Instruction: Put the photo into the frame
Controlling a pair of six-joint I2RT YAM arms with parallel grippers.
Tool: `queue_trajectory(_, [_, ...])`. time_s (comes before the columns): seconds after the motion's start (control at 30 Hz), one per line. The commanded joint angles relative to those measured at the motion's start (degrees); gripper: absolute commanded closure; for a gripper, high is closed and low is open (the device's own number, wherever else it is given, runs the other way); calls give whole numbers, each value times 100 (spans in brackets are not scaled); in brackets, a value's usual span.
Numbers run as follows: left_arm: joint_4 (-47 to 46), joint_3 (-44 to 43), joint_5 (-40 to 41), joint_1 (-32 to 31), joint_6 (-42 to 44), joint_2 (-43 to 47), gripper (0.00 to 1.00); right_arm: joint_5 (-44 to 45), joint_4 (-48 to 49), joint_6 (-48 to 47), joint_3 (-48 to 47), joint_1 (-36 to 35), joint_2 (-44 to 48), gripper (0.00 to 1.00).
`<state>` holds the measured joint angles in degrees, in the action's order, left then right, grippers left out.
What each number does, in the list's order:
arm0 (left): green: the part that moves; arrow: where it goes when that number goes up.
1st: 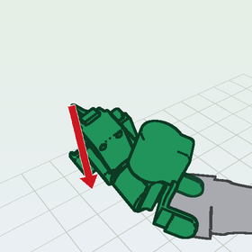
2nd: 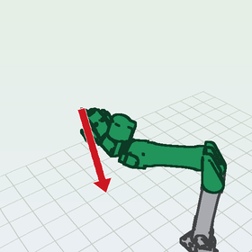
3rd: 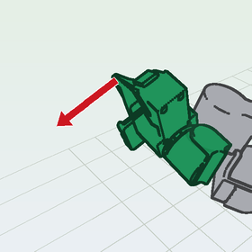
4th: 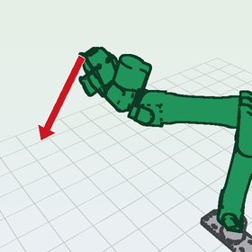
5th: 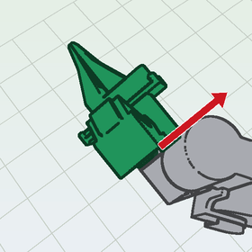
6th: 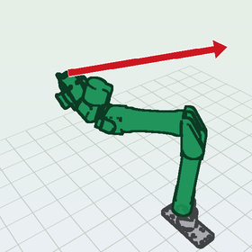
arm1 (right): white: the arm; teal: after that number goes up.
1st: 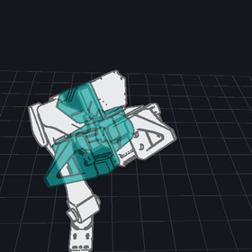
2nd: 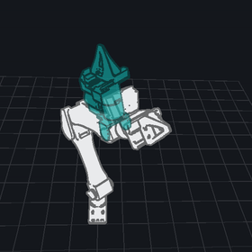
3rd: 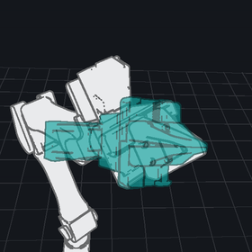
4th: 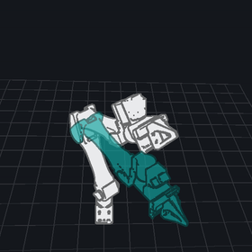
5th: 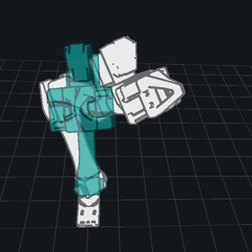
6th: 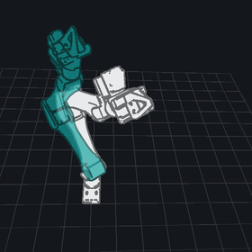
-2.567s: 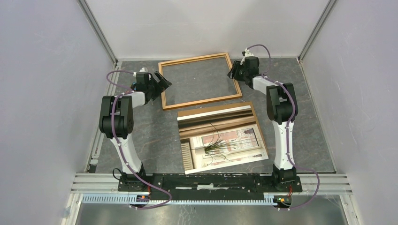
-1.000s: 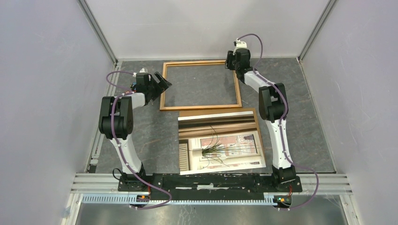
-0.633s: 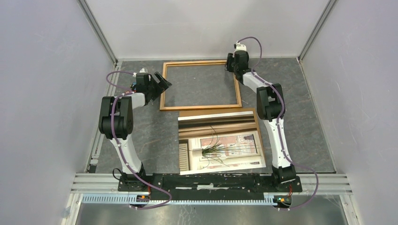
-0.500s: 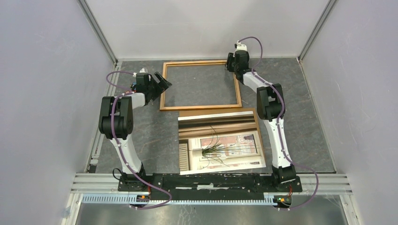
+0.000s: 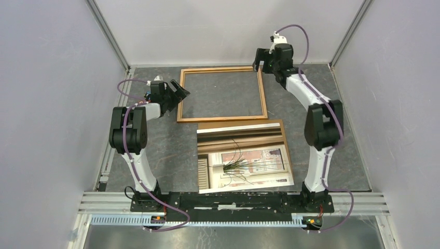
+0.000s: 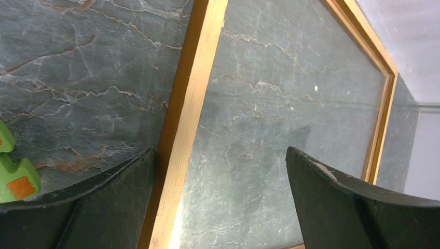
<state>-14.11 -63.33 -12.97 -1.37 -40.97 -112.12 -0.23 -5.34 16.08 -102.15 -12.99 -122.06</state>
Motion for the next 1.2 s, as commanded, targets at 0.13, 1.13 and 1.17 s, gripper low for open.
queue_trajectory(0.13, [-1319, 521, -88, -82, -1203, -140, 0, -526, -622, -595, 2397, 403, 1614, 2])
queue_trajectory(1.13, [2387, 3653, 556, -1708, -415, 5450, 0, -1262, -710, -640, 7147, -422, 5168, 2])
queue_trajectory(1.17, [2152, 3686, 509, -1709, -394, 5293, 0, -1248, -672, -644, 7147, -422, 5135, 2])
